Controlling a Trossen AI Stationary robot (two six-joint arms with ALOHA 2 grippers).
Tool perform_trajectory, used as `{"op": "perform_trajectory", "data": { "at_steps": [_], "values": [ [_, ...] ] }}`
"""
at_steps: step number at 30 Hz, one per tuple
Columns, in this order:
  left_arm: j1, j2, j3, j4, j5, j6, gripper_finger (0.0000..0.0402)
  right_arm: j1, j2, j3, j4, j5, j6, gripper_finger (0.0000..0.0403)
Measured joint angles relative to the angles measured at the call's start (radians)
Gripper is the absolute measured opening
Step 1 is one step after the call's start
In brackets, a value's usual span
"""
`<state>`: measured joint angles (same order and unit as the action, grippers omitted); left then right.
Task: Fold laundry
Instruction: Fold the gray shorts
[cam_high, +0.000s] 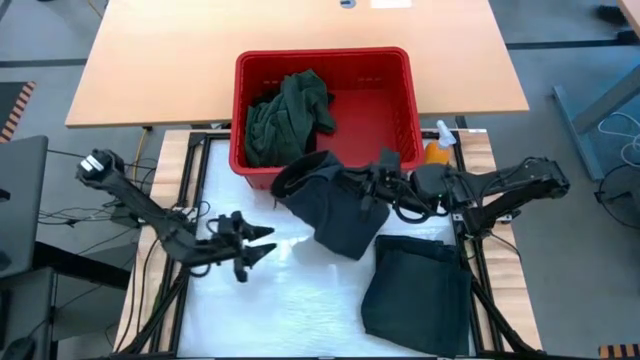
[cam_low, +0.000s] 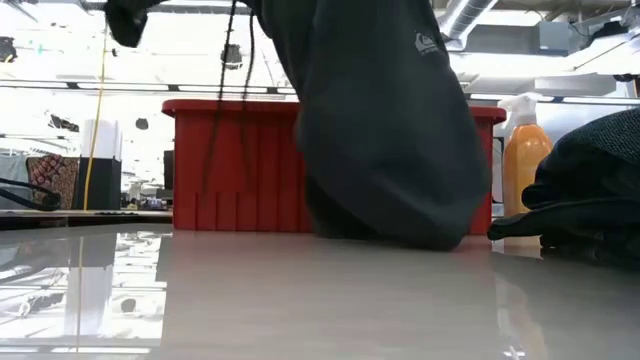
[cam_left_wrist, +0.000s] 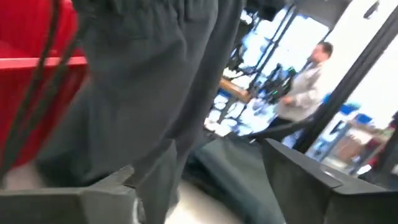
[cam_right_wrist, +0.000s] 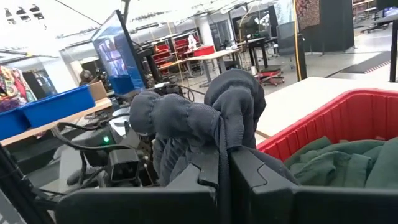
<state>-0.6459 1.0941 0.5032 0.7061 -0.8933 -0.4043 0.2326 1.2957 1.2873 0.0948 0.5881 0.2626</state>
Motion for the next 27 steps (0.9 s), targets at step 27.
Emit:
{"op": "perform_trajectory", "data": {
  "at_steps": [27],
  "values": [
    [0.191, 0.232, 0.11, 0.064, -0.072, 0.179, 0.0287, 0.047, -0.001, 0.0, -0.045, 0.02, -0.001, 0.003]
  ]
}}
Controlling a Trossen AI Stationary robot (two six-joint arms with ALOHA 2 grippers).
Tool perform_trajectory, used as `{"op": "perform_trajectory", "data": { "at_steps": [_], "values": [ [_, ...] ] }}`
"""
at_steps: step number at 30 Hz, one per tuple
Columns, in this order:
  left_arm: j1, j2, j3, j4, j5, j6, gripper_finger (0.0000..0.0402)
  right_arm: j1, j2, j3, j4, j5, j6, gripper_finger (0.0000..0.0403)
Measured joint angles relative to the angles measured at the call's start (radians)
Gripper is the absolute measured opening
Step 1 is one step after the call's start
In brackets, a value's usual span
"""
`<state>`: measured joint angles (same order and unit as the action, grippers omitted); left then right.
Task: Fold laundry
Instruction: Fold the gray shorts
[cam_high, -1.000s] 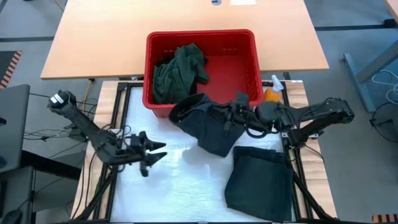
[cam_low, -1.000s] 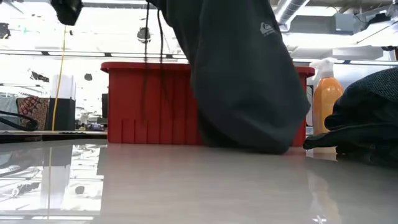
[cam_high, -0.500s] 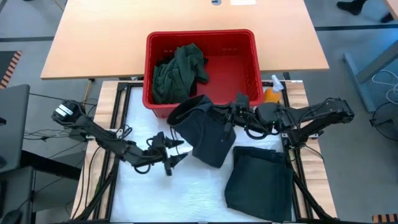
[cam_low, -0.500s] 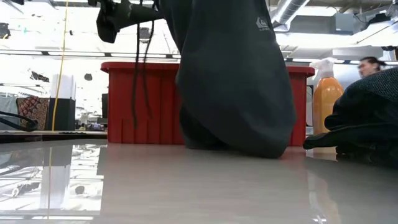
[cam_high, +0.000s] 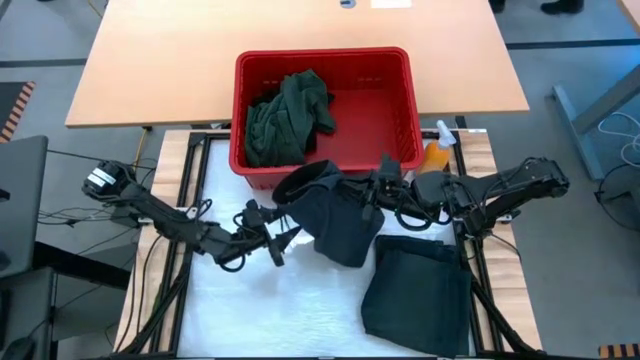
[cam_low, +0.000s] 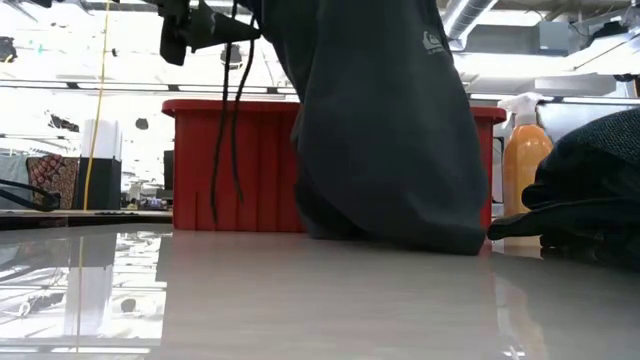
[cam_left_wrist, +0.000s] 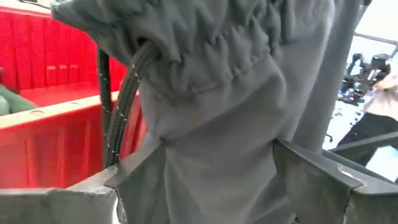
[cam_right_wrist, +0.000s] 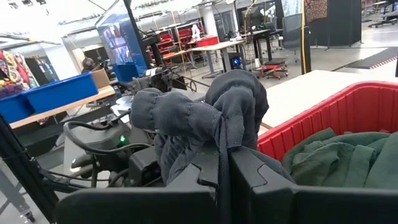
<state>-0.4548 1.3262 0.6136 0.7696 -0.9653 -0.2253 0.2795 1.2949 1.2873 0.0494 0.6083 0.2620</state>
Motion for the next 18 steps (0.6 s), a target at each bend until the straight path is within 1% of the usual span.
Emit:
{"op": "perform_trajectory", "data": {
  "at_steps": [3, 5, 10, 14, 18],
  "values": [
    [0.018, 0.0, 0.0, 0.005, 0.052, -0.005, 0.0287, 0.002, -0.001, 0.0, -0.001, 0.0, 0.0, 0.003],
    [0.033, 0.0, 0.0, 0.027, 0.115, -0.003, 0.0287, 0.003, -0.002, 0.0, -0.005, 0.0, 0.0, 0.003],
    [0.083, 0.0, 0.0, 0.141, 0.277, 0.058, 0.0287, 0.002, -0.002, 0.0, -0.008, 0.0, 0.001, 0.003],
    [0.128, 0.0, 0.0, 0.202, 0.358, 0.067, 0.0287, 0.003, -0.002, 0.0, -0.008, -0.001, 0.001, 0.003],
    [0.161, 0.0, 0.0, 0.227, 0.429, 0.04, 0.0284, 0.007, -0.002, 0.0, -0.008, -0.002, 0.001, 0.003]
  ]
}}
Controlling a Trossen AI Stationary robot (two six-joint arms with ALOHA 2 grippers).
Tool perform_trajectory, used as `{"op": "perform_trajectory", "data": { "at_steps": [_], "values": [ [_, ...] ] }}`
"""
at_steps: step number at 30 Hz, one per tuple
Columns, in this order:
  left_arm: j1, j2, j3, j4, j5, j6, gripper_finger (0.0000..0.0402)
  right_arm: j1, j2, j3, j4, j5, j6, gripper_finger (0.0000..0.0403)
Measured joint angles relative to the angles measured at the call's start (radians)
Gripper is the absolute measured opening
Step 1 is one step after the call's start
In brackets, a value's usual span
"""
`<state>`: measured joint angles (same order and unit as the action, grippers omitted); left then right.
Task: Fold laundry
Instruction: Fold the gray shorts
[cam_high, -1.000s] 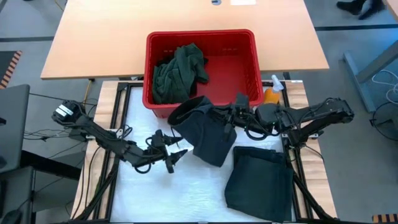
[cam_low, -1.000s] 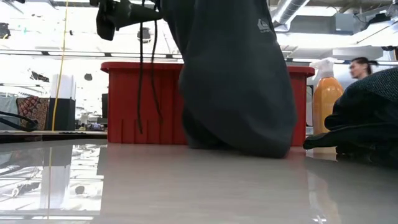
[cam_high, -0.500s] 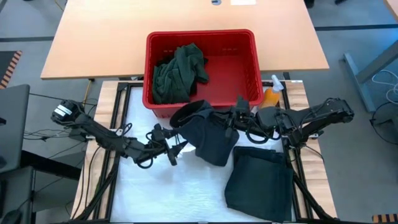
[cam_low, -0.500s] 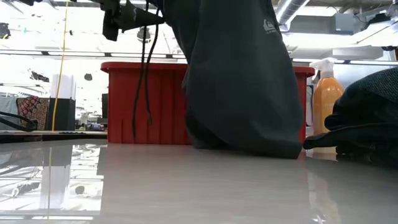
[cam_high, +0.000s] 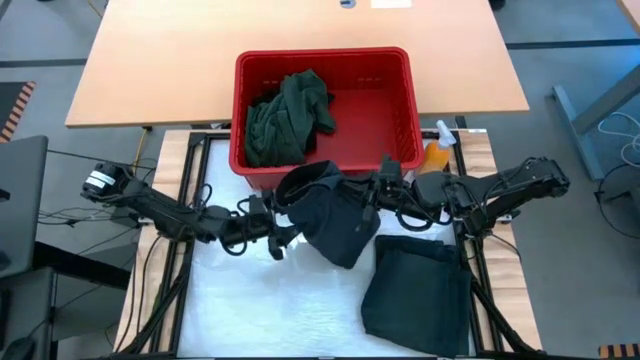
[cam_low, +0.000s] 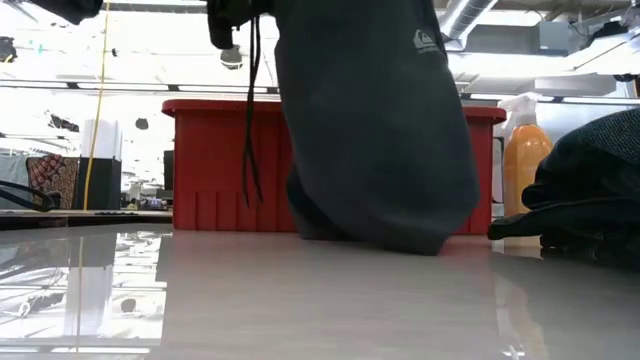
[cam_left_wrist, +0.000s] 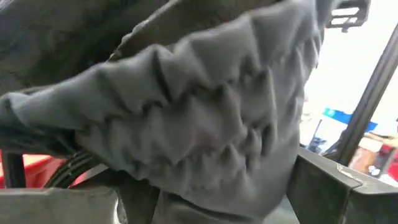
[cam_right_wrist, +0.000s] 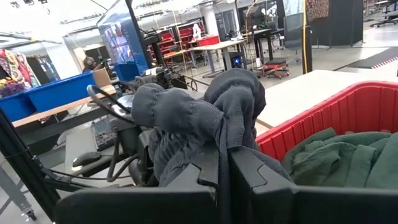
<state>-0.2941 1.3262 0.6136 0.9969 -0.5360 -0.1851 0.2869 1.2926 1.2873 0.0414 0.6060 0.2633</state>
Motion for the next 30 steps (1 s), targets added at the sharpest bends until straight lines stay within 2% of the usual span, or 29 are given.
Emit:
{"op": "perform_trajectory", "data": {
  "at_steps": [3, 5, 8, 12, 16, 19, 23, 26, 30],
  "values": [
    [0.004, 0.0, 0.0, 0.046, 0.015, 0.005, 0.0268, 0.002, 0.0, 0.0, 0.0, -0.001, 0.0, 0.003],
    [0.004, 0.0, 0.0, 0.098, 0.016, 0.029, 0.0237, 0.003, -0.001, 0.0, 0.0, -0.001, 0.001, 0.003],
    [0.004, 0.0, 0.0, 0.174, 0.021, 0.068, 0.0158, 0.009, -0.008, 0.0, -0.002, 0.01, 0.001, 0.003],
    [0.005, -0.015, 0.008, 0.238, 0.099, 0.072, 0.0027, 0.015, -0.025, 0.0, -0.008, 0.018, -0.002, 0.003],
    [-0.001, -0.06, 0.069, 0.171, 0.145, 0.102, 0.0005, 0.015, -0.032, 0.001, -0.008, 0.018, -0.007, 0.003],
    [-0.009, -0.118, 0.154, -0.016, 0.149, 0.149, 0.0002, 0.017, -0.03, 0.001, -0.003, 0.013, -0.081, 0.003],
    [-0.027, -0.176, 0.325, -0.431, 0.128, 0.157, 0.0002, 0.021, -0.029, 0.001, -0.012, 0.001, -0.072, 0.003],
    [-0.048, -0.173, 0.467, -0.746, 0.092, 0.137, 0.0001, 0.044, -0.03, 0.001, -0.02, 0.002, -0.072, 0.003],
    [-0.072, -0.129, 0.605, -1.05, 0.097, 0.048, 0.0001, 0.097, -0.032, 0.001, -0.092, 0.002, -0.08, 0.003]
  ]
}}
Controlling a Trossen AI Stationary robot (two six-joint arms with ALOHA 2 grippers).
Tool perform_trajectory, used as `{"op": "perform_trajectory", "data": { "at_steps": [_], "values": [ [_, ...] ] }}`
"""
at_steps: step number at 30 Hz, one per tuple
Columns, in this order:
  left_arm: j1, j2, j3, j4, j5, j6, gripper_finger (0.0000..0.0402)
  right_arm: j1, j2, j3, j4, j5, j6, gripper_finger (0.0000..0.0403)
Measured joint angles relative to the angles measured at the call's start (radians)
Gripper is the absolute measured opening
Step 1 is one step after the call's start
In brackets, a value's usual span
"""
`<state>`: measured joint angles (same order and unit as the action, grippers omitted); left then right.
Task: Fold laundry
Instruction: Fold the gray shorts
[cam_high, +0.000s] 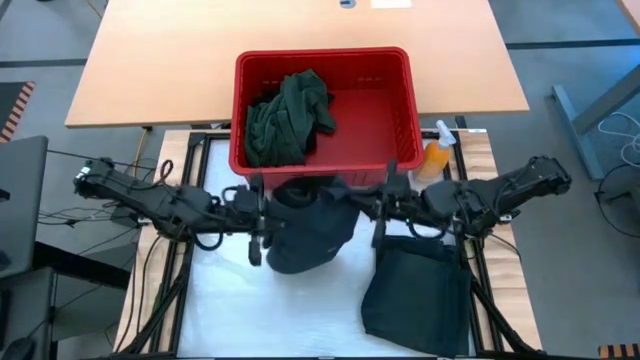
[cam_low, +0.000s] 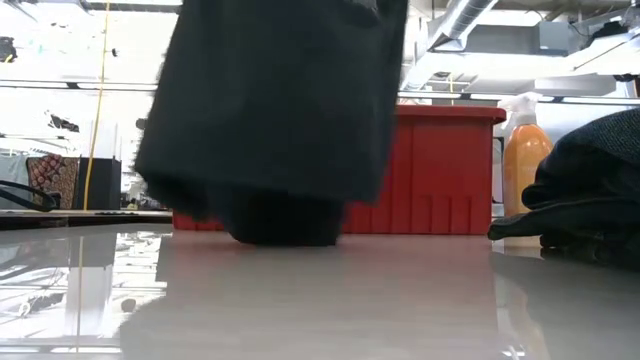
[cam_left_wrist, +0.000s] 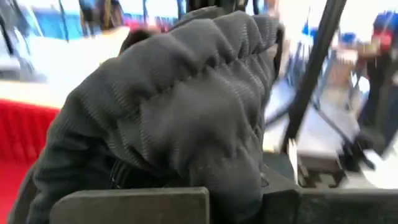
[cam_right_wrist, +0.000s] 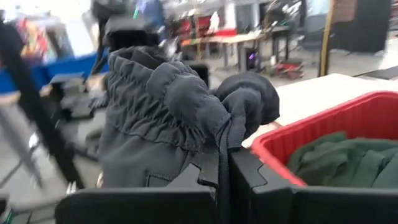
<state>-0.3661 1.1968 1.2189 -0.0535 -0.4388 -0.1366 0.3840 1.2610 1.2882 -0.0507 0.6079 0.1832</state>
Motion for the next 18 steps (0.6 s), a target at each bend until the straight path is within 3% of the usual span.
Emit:
{"op": "perform_trajectory", "data": {
  "at_steps": [4, 8, 13, 18],
  "values": [
    [-0.033, 0.054, 0.062, -0.17, 0.106, -0.109, 0.0, 0.094, 0.021, -0.001, -0.045, 0.028, 0.02, 0.003],
    [-0.068, 0.107, 0.071, -0.196, 0.228, -0.149, 0.0, 0.179, 0.05, -0.001, -0.048, 0.058, 0.053, 0.003],
    [-0.105, 0.133, 0.071, -0.125, 0.231, -0.133, 0.0, 0.261, 0.091, -0.001, -0.043, 0.178, 0.06, 0.003],
    [-0.064, 0.104, 0.071, -0.118, 0.144, -0.065, 0.0, 0.203, 0.099, -0.001, -0.036, 0.181, -0.009, 0.003]
  ]
}}
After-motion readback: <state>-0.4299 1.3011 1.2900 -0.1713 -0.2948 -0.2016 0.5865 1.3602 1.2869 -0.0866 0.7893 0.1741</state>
